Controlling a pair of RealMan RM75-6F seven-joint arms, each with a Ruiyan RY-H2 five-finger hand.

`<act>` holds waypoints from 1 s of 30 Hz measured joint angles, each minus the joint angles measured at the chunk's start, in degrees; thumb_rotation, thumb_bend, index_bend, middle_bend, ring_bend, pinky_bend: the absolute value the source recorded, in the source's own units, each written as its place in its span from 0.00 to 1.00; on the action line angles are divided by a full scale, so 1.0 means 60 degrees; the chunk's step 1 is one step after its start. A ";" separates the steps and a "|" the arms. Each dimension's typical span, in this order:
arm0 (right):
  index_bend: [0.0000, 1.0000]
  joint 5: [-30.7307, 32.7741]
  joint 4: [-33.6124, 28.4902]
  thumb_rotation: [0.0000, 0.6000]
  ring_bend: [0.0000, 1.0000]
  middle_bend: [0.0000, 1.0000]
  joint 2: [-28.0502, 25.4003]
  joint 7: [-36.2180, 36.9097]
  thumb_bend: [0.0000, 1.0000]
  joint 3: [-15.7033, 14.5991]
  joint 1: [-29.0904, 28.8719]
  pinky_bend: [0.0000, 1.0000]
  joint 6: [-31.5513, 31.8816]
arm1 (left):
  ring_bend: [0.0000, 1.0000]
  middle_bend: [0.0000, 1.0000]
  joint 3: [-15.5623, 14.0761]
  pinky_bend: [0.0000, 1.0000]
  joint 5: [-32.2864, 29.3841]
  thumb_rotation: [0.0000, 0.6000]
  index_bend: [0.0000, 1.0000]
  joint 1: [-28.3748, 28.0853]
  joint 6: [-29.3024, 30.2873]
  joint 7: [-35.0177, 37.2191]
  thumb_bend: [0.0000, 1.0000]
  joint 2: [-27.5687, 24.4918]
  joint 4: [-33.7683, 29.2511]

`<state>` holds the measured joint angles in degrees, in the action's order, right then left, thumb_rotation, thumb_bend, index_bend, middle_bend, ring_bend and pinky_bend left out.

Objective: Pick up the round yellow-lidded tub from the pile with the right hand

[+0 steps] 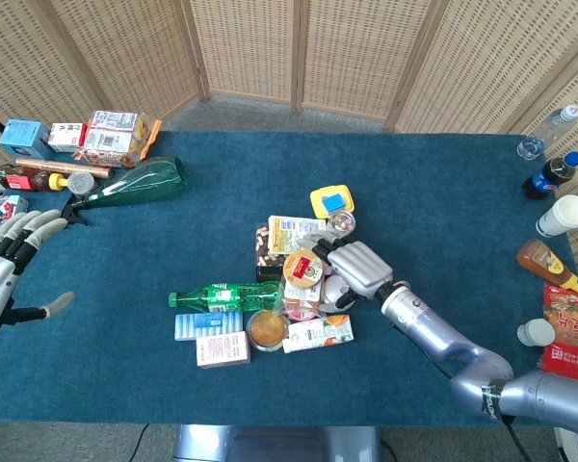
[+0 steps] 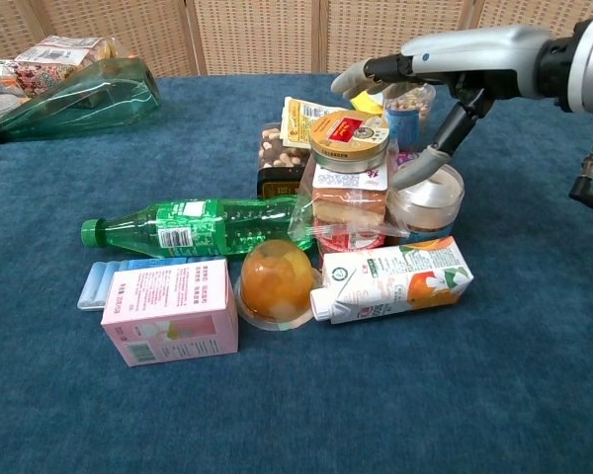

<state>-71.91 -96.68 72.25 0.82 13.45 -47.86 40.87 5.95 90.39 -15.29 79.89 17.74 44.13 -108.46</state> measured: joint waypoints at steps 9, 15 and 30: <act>0.00 0.0529 0.0302 0.87 0.00 0.00 0.0426 -0.0356 0.11 -0.0035 -0.0562 0.00 -0.0371 | 0.00 0.07 -0.0058 0.00 -0.0053 1.00 0.08 0.0187 0.0231 0.0262 0.27 0.0028 0.0225; 0.00 0.0821 0.0470 0.86 0.00 0.00 0.0523 -0.0413 0.11 0.0061 -0.0914 0.00 -0.0590 | 0.00 0.07 -0.0076 0.00 -0.0083 1.00 0.07 0.0246 0.0295 0.0374 0.27 0.0072 0.0349; 0.40 0.1311 0.0508 1.00 0.48 0.58 0.0392 -0.0548 0.08 -0.0014 -0.1153 0.57 -0.0514 | 0.00 0.06 -0.0081 0.00 -0.0151 1.00 0.06 0.0336 0.0410 0.0441 0.27 0.0211 0.0478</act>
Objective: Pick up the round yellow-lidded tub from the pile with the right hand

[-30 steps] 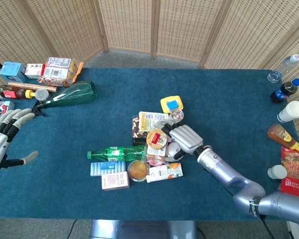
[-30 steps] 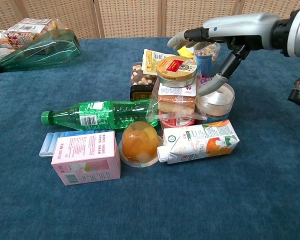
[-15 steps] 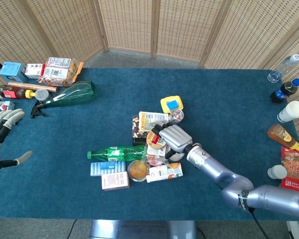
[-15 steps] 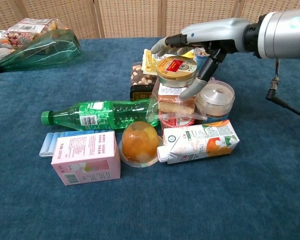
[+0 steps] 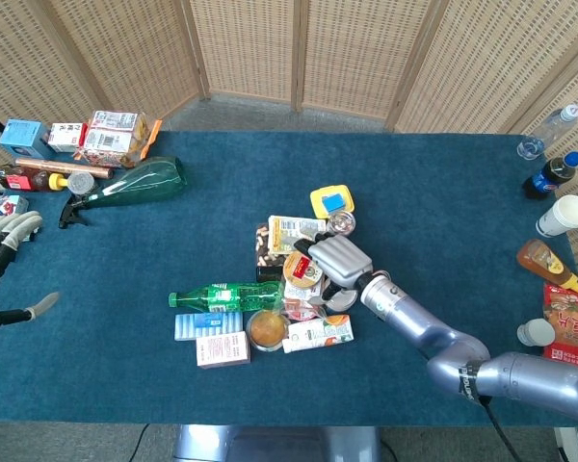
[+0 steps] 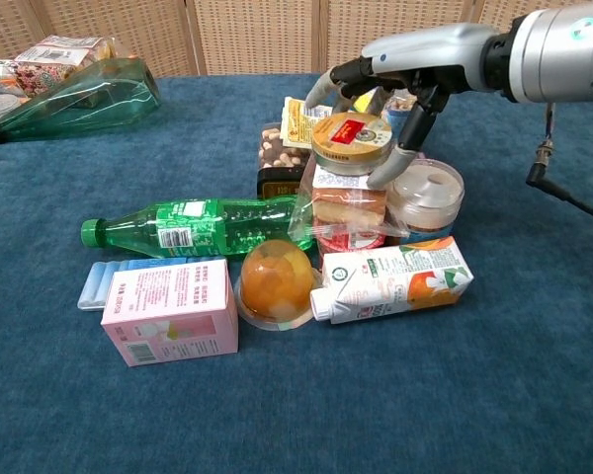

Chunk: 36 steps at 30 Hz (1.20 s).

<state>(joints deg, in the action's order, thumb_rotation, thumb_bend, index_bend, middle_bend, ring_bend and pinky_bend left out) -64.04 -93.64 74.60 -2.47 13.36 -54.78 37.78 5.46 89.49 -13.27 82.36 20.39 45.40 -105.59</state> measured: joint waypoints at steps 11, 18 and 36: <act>0.49 0.0717 -0.0457 1.00 0.66 0.68 -0.0281 -0.0281 0.06 -0.0046 0.0090 0.77 0.0470 | 0.00 0.06 0.0015 0.00 -0.0112 1.00 0.04 0.0067 0.0052 0.0181 0.27 0.0141 0.0183; 0.49 0.0656 -0.0815 1.00 0.66 0.68 -0.0687 -0.0104 0.07 0.0039 0.0438 0.76 0.1078 | 0.00 0.06 -0.0020 0.00 -0.0136 1.00 0.04 0.0098 0.0024 0.0279 0.27 0.0260 0.0278; 0.49 -0.0395 -0.1348 1.00 0.66 0.68 -0.1521 0.2819 0.07 0.1435 0.1787 0.77 0.3391 | 0.00 0.06 -0.0242 0.00 0.0143 1.00 0.04 0.0426 0.0381 0.0130 0.27 0.0343 0.0075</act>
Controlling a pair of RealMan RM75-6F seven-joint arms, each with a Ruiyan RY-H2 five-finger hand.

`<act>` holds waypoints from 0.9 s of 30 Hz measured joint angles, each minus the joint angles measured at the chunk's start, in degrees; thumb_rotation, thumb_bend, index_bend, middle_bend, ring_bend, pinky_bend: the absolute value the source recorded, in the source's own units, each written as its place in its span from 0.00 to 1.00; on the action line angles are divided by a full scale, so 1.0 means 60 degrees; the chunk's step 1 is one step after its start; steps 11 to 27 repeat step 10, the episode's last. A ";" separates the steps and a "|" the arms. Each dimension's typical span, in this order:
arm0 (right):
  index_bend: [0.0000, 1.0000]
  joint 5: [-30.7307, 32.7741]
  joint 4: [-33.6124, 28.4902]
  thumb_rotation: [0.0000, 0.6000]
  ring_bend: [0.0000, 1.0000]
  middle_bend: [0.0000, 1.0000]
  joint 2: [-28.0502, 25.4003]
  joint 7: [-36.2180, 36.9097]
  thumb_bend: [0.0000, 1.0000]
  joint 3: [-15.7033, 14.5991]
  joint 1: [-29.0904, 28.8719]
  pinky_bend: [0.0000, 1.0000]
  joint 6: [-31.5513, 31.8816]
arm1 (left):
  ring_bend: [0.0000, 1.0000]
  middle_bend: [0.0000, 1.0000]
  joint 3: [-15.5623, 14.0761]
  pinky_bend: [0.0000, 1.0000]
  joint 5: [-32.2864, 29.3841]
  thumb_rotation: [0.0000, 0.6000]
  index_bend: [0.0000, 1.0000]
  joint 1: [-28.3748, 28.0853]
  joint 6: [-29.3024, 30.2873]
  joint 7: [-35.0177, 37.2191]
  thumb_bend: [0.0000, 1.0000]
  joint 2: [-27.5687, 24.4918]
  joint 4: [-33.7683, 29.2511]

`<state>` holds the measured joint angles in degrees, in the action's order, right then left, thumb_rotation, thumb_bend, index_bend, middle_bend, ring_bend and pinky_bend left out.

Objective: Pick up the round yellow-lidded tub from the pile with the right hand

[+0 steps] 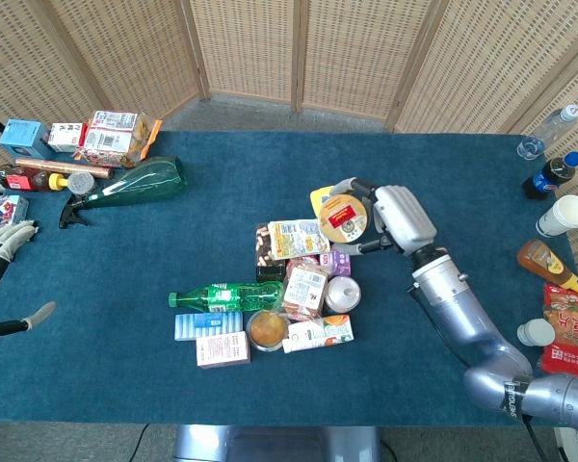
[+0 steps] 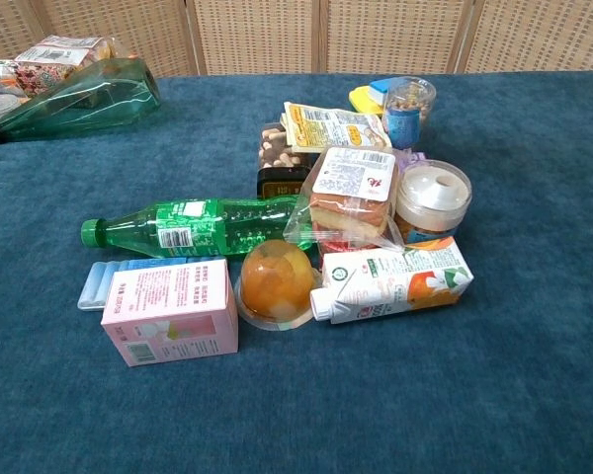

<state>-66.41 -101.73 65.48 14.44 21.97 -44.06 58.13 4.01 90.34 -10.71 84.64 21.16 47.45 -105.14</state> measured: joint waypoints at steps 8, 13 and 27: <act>0.49 -0.0234 -0.0044 1.00 0.66 0.68 -0.0115 0.0305 0.06 0.0057 0.0194 0.77 0.0098 | 0.00 0.06 0.0012 0.00 0.0101 1.00 0.04 0.0040 0.0103 -0.0153 0.27 -0.0141 -0.0220; 0.49 -0.0264 -0.0053 1.00 0.66 0.68 -0.0121 0.0340 0.07 0.0049 0.0207 0.77 0.0085 | 0.00 0.06 0.0013 0.00 0.0127 1.00 0.04 0.0045 0.0112 -0.0188 0.27 -0.0171 -0.0269; 0.49 -0.0264 -0.0053 1.00 0.66 0.68 -0.0121 0.0340 0.07 0.0049 0.0207 0.77 0.0085 | 0.00 0.06 0.0013 0.00 0.0127 1.00 0.04 0.0045 0.0112 -0.0188 0.27 -0.0171 -0.0269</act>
